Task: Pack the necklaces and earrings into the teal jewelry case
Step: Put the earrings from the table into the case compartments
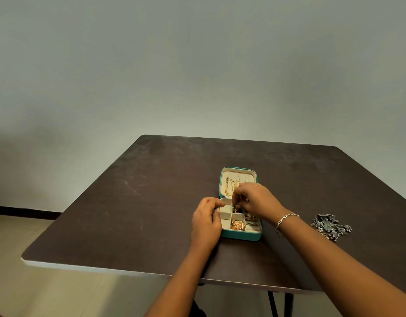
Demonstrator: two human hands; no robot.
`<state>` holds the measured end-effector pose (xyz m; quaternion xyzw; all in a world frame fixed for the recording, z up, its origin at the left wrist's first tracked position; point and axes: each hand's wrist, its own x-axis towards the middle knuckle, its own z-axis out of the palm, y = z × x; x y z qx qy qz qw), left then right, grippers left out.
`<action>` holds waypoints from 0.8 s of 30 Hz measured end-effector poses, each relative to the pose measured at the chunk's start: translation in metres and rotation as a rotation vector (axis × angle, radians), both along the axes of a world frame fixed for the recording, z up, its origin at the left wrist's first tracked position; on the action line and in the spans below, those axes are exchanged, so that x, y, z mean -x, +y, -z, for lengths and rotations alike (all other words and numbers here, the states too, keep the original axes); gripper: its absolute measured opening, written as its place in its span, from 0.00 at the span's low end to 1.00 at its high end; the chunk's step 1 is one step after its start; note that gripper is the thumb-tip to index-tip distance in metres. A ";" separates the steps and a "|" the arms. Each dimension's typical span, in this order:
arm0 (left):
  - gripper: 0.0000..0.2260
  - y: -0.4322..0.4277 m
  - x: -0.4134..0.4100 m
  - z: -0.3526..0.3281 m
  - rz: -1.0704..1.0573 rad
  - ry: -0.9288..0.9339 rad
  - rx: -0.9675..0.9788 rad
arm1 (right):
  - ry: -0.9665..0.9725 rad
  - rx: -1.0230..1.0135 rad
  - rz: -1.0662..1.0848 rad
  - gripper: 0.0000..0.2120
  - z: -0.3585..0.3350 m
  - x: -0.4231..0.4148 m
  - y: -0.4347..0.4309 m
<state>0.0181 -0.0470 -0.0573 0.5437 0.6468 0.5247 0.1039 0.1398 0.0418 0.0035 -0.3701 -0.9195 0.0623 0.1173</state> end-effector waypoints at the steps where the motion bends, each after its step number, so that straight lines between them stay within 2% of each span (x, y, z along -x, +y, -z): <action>1: 0.10 0.000 0.000 0.000 0.001 0.004 -0.001 | 0.014 0.000 0.007 0.07 0.000 -0.001 0.000; 8: 0.09 0.003 0.001 0.002 -0.014 -0.002 0.019 | -0.015 0.022 -0.012 0.11 0.001 -0.005 -0.002; 10: 0.08 0.002 0.000 0.002 -0.017 -0.003 0.021 | 0.052 0.036 -0.010 0.11 0.001 -0.006 -0.004; 13: 0.08 0.000 0.000 0.001 -0.016 0.020 -0.009 | 0.258 0.031 -0.001 0.09 -0.002 -0.013 -0.009; 16: 0.06 -0.003 -0.003 0.001 -0.047 0.127 -0.072 | 0.372 0.031 -0.019 0.09 -0.005 -0.028 -0.016; 19: 0.13 -0.004 -0.009 0.001 -0.119 0.285 -0.150 | 0.396 0.013 -0.051 0.08 -0.003 -0.051 -0.023; 24: 0.10 -0.007 -0.018 -0.003 -0.167 0.381 -0.223 | 0.398 -0.044 -0.067 0.09 0.007 -0.102 -0.033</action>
